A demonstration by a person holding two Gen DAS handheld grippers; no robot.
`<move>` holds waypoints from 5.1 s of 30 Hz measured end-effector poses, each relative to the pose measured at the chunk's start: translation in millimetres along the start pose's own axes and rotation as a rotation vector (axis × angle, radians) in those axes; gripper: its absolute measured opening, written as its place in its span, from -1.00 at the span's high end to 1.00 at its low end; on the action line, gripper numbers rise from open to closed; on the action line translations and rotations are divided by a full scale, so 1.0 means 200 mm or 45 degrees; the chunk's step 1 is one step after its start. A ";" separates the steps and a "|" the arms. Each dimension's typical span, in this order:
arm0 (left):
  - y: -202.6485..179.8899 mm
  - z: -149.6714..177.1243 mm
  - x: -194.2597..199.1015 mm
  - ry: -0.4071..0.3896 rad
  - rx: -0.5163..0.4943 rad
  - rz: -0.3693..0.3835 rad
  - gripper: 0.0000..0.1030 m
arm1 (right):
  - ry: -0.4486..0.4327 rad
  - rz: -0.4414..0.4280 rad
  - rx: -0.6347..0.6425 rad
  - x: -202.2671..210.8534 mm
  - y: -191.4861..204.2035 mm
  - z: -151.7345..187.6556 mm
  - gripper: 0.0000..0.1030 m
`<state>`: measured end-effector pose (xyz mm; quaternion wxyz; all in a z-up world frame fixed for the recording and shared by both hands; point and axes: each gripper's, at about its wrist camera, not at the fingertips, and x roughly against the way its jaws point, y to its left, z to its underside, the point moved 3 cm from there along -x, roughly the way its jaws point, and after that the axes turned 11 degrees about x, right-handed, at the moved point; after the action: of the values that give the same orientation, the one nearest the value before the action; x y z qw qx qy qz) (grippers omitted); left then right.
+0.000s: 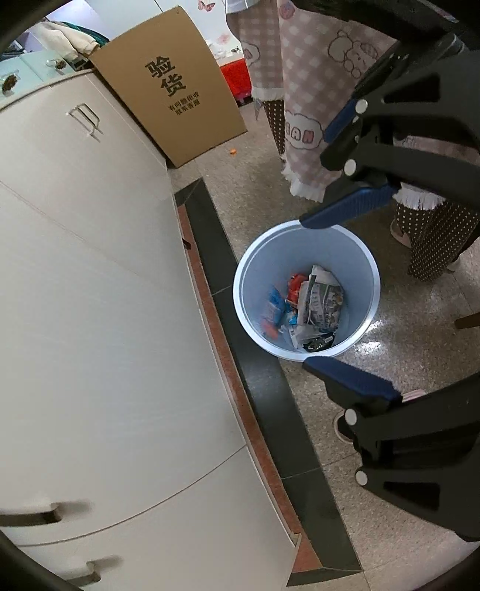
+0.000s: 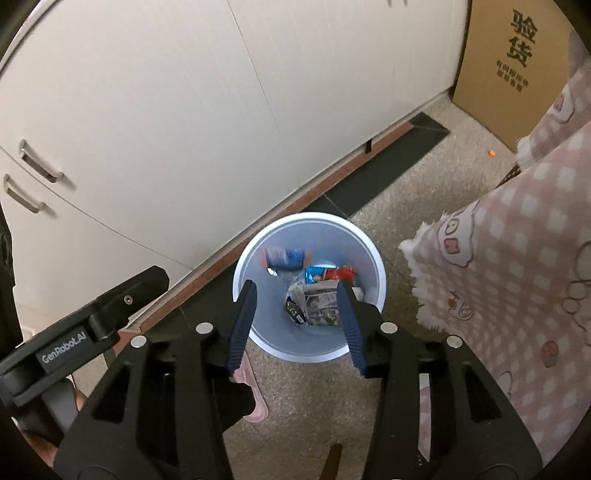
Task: Collect trash
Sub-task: 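Open both tools over the wastebasket to drop the paper bag and blue wrapper, then move both tools back over the table toward the remaining trash, then grasp the tan cloth bag with the right tool while the left tool grasps the brown string, then carry the tan bag in the right tool and string in the left tool to the wastebasket, then open both tools over the wastebasket to drop the tan bag and string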
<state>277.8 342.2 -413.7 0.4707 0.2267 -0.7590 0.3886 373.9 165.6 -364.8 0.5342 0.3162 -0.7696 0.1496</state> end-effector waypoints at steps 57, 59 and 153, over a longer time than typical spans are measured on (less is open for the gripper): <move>-2.31 1.03 0.72 -0.238 -1.160 0.287 -0.46 | -0.436 0.494 -0.466 1.72 -1.85 0.43 -0.22; -2.35 1.05 0.71 -0.217 -1.168 0.320 -0.46 | -0.455 0.457 -0.474 1.72 -1.85 0.44 0.38; -0.23 0.10 -0.11 0.066 -0.362 -0.058 0.96 | 0.058 0.124 0.076 0.02 -0.04 0.01 -0.15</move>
<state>309.4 299.5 -421.0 0.5262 0.1646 -0.7886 0.2722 377.3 157.5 -363.2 0.5341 0.2905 -0.7669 0.2056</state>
